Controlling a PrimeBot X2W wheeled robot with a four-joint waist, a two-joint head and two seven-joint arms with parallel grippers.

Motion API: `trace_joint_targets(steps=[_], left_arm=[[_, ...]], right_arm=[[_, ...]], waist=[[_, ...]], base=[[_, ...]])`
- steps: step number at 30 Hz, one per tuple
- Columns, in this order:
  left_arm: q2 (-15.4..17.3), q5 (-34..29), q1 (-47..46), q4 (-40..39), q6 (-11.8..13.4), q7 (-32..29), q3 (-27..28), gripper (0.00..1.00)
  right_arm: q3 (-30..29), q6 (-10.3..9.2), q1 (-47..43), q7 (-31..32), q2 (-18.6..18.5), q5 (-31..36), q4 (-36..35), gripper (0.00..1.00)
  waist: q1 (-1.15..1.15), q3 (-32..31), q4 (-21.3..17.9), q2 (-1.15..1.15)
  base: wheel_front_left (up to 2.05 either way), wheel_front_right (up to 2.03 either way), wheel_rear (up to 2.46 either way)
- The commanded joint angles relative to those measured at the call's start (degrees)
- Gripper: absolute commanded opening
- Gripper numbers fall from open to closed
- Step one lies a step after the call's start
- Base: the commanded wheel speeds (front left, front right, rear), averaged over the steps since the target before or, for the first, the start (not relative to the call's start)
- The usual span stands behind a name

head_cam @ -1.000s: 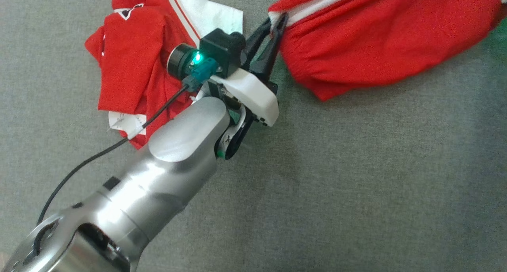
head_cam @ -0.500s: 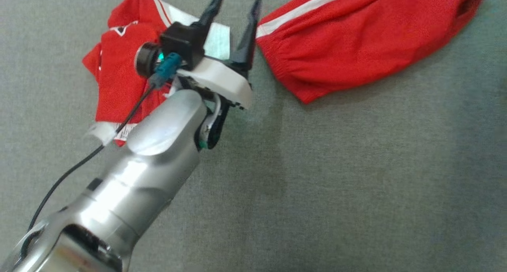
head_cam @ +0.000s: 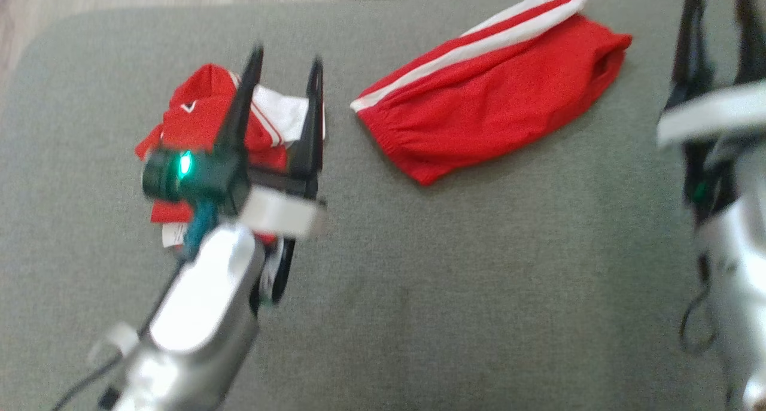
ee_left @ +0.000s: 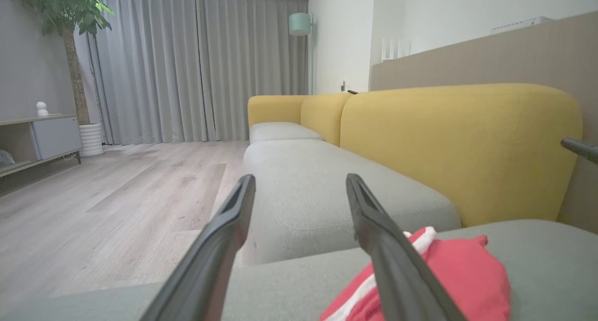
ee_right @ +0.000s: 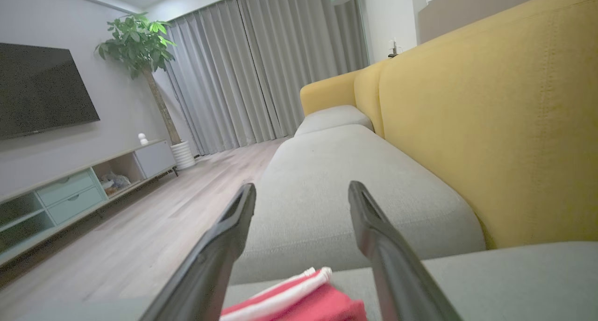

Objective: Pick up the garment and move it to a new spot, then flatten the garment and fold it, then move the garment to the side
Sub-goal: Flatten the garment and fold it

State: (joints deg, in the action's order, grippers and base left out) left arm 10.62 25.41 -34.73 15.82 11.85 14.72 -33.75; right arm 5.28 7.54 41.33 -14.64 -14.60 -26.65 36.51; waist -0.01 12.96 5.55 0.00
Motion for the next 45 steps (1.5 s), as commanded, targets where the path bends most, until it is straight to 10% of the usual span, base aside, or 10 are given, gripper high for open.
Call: trace_joint_targets(steps=[1,17,34,45], left_arm=[[1.7,-1.6,1.5,-1.8,0.3,0.3,2.7,1.0],[-0.5,-9.6,19.3,-0.7,-0.4,0.3,8.8,1.0],[-5.5,-14.1,12.0,0.5,-5.7,0.3,10.2,1.0],[-7.1,-14.8,11.1,1.0,-7.0,0.3,10.8,1.0]], right_arm=[[0.2,-0.05,-3.5,-0.3,1.6,1.7,-4.0,1.0],[-4.5,-0.05,-29.6,-0.1,11.5,17.1,-20.3,1.0],[-21.0,-0.05,-0.5,22.7,5.7,21.8,-5.5,1.0],[-24.2,-0.05,11.0,25.7,-0.4,27.0,11.0,1.0]], waist=[[0.01,-2.5,-1.1,0.0],[0.01,-6.2,-1.8,0.0],[0.01,9.6,7.3,0.0],[0.01,12.6,11.1,0.0]], base=[[0.0,0.0,0.0],[0.0,0.0,0.0],[0.0,0.0,0.0],[0.0,0.0,0.0]])
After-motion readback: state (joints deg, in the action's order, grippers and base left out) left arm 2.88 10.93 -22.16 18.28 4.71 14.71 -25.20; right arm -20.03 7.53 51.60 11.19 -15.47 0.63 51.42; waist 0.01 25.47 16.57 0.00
